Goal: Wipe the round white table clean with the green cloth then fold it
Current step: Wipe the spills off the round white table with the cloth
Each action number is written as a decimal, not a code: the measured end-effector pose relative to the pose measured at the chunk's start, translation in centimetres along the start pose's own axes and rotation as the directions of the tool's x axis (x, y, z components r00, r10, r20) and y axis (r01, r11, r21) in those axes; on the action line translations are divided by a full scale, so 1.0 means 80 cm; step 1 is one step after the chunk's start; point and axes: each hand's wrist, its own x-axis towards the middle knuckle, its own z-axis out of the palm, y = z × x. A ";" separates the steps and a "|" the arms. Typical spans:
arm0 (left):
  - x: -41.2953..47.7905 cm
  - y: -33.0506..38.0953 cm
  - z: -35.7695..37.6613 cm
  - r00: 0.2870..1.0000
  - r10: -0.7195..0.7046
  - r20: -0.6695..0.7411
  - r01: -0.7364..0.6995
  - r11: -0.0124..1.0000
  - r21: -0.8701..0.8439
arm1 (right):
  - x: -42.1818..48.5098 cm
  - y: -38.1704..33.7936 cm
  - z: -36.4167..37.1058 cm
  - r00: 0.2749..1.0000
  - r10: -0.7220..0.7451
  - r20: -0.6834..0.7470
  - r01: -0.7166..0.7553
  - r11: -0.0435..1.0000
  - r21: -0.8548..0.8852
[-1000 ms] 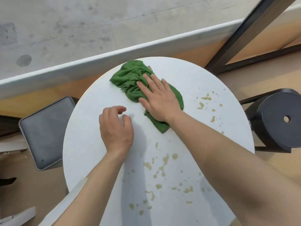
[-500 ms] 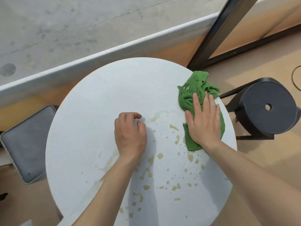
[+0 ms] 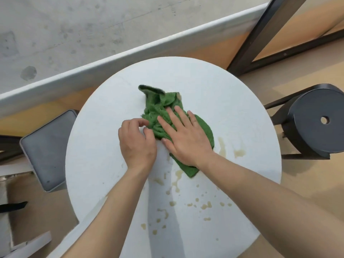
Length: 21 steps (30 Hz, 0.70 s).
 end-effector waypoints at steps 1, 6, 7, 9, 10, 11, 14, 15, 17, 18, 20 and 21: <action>-0.001 -0.004 -0.005 1.000 -0.005 -0.004 0.005 1.000 0.010 | -0.006 0.003 0.002 0.996 -0.085 0.027 0.085 0.996 -0.005; -0.011 -0.030 -0.033 0.998 -0.060 -0.016 0.061 0.998 0.035 | 0.027 0.061 -0.020 1.000 0.019 0.000 -0.019 1.000 -0.004; -0.015 -0.036 -0.040 0.997 -0.069 -0.025 0.070 0.997 0.035 | 0.036 0.062 -0.024 0.994 0.109 -0.019 -0.109 0.994 0.006; -0.025 -0.051 -0.051 0.995 -0.096 -0.032 0.097 0.995 0.034 | 0.050 0.044 -0.025 0.966 0.249 -0.061 -0.249 0.968 0.022; -0.031 -0.059 -0.055 0.993 -0.115 -0.033 0.116 0.993 0.037 | 0.051 0.027 -0.022 0.959 0.276 -0.071 -0.275 0.961 0.019; -0.037 -0.069 -0.059 0.990 -0.134 -0.035 0.136 0.990 0.039 | 0.048 0.007 -0.017 0.962 0.263 -0.075 -0.263 0.965 0.014; -0.055 -0.094 -0.069 0.988 -0.154 -0.029 0.155 0.987 0.042 | 0.019 -0.061 0.003 0.997 0.060 -0.048 -0.060 0.998 0.003; -0.059 -0.101 -0.073 0.988 -0.149 -0.028 0.150 0.988 0.043 | 0.008 -0.083 0.011 0.999 -0.009 -0.041 0.009 1.000 0.012; -0.067 -0.113 -0.088 0.988 -0.150 -0.046 0.151 0.988 0.038 | -0.012 -0.123 0.024 0.991 -0.135 -0.003 0.135 0.990 0.032; -0.071 -0.117 -0.097 0.987 -0.152 -0.060 0.154 0.988 0.031 | -0.022 -0.140 0.029 0.981 -0.194 0.016 0.193 0.981 0.025; -0.078 -0.127 -0.116 0.985 -0.152 -0.085 0.154 0.988 0.025 | -0.035 -0.156 0.040 0.955 -0.296 0.028 0.296 0.955 -0.002; -0.082 -0.132 -0.125 0.983 -0.154 -0.098 0.158 0.987 0.032 | -0.040 -0.158 0.040 0.940 -0.339 0.030 0.339 0.941 -0.009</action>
